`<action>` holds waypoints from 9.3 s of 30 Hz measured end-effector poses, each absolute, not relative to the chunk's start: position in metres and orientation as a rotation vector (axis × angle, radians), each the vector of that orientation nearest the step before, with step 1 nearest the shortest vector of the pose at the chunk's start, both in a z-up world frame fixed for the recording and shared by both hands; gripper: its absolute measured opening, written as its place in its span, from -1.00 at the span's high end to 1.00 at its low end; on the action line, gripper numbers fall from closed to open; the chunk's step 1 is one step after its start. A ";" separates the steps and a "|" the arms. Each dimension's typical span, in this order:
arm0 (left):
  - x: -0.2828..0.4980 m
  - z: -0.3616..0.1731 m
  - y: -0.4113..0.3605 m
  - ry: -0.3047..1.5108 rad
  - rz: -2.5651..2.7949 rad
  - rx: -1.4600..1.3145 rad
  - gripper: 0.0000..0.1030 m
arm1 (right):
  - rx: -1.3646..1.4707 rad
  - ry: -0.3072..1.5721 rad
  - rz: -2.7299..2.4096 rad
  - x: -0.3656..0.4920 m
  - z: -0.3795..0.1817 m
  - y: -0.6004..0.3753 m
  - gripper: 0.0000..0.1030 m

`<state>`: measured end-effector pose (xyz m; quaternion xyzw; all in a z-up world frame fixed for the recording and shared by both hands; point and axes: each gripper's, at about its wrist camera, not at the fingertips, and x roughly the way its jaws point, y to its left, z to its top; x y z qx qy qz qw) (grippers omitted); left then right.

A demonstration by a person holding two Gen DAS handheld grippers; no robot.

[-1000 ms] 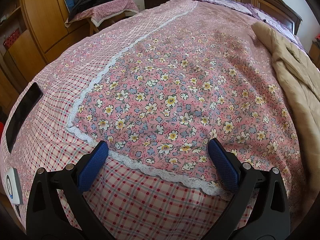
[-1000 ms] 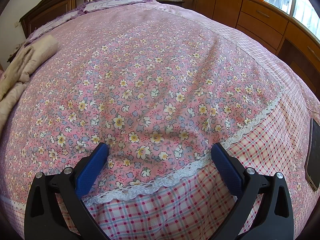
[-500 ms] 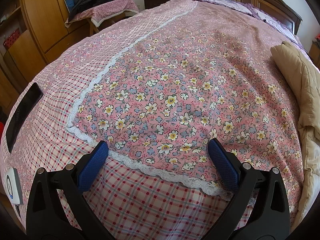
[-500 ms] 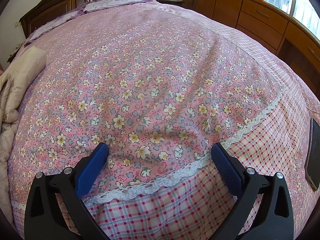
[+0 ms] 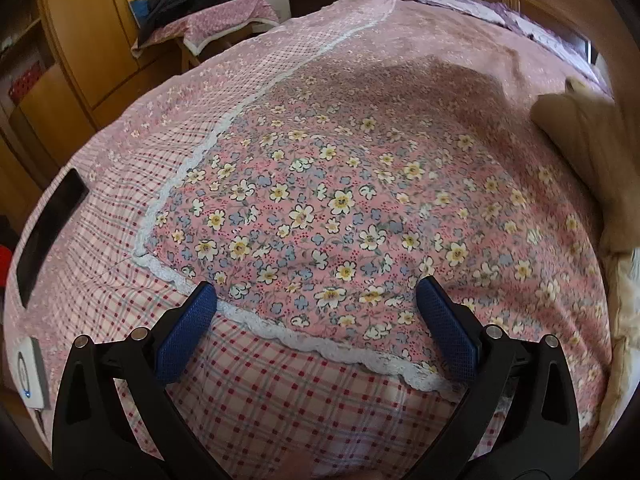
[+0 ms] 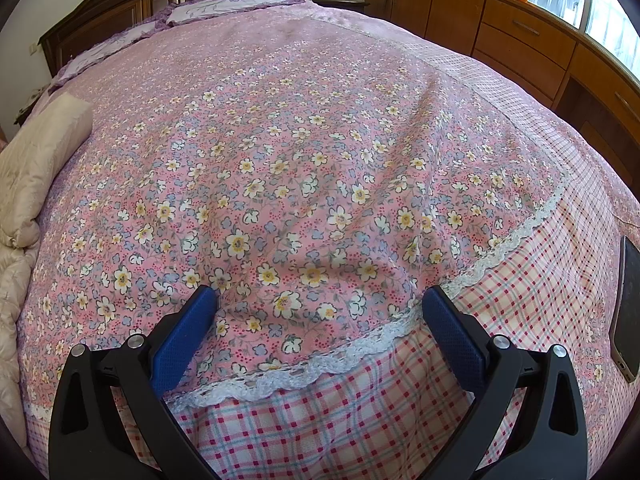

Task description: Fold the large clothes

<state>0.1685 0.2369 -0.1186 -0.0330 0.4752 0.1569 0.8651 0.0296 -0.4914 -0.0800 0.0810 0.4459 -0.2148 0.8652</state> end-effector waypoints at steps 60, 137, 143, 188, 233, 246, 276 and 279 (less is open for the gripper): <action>0.135 -0.107 -0.013 0.943 -0.118 -0.037 -0.93 | 0.329 0.922 -0.010 0.079 -0.023 -0.227 -0.91; 0.135 -0.100 -0.027 0.975 -0.024 0.015 -0.94 | 0.114 0.953 -0.105 0.085 -0.067 -0.201 -0.91; 0.074 -0.032 -0.030 0.873 -0.108 0.008 -0.94 | 0.063 0.909 0.058 0.011 -0.007 -0.190 -0.91; 0.011 -0.015 -0.043 0.870 -0.071 0.015 -0.94 | 0.160 0.847 -0.048 -0.066 0.008 -0.203 -0.91; 0.008 -0.012 -0.040 0.869 -0.052 0.008 -0.94 | 0.145 0.850 -0.047 -0.067 0.009 -0.202 -0.91; 0.006 -0.012 -0.046 0.866 -0.059 0.006 -0.94 | 0.139 0.854 -0.042 -0.066 0.009 -0.203 -0.91; 0.004 -0.012 -0.046 0.859 -0.034 -0.002 -0.94 | 0.135 0.852 -0.040 -0.066 0.009 -0.203 -0.91; 0.004 -0.013 -0.046 0.859 -0.033 -0.001 -0.94 | 0.135 0.851 -0.040 -0.067 0.009 -0.203 -0.91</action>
